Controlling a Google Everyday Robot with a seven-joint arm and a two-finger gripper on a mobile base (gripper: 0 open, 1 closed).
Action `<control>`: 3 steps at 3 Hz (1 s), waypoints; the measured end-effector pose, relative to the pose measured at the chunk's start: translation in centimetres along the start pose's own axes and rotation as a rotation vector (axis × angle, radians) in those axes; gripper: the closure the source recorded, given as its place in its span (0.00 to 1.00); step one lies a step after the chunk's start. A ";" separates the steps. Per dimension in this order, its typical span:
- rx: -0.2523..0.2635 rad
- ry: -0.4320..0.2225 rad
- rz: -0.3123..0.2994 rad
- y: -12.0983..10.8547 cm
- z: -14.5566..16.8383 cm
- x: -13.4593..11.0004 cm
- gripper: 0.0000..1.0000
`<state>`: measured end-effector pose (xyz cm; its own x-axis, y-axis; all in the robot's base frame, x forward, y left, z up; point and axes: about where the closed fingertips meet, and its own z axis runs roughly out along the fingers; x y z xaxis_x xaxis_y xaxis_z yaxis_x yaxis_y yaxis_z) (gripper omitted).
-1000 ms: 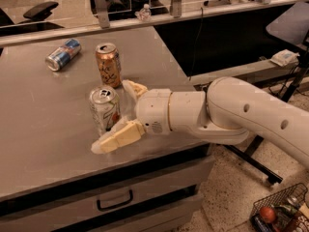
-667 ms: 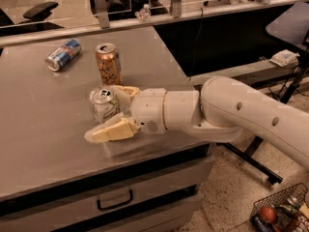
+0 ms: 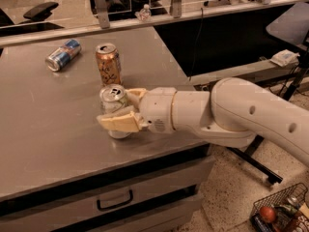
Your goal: Move 7up can near orange can
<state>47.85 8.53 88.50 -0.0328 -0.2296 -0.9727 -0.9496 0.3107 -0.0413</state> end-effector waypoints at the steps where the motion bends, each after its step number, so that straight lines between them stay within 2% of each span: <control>1: 0.133 0.058 0.041 -1.6 -3.2 0.9 0.98; 2: 0.269 0.077 0.098 -3.4 -6.0 1.9 1.00; 3: 0.450 -0.009 0.166 -7.6 -9.7 1.4 1.00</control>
Offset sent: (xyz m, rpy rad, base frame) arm 0.0320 -0.1340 -0.0109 -0.0277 0.1031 -0.5449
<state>52.02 -3.09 89.67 -0.1678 -0.1353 -0.9765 -0.7021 0.7117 0.0220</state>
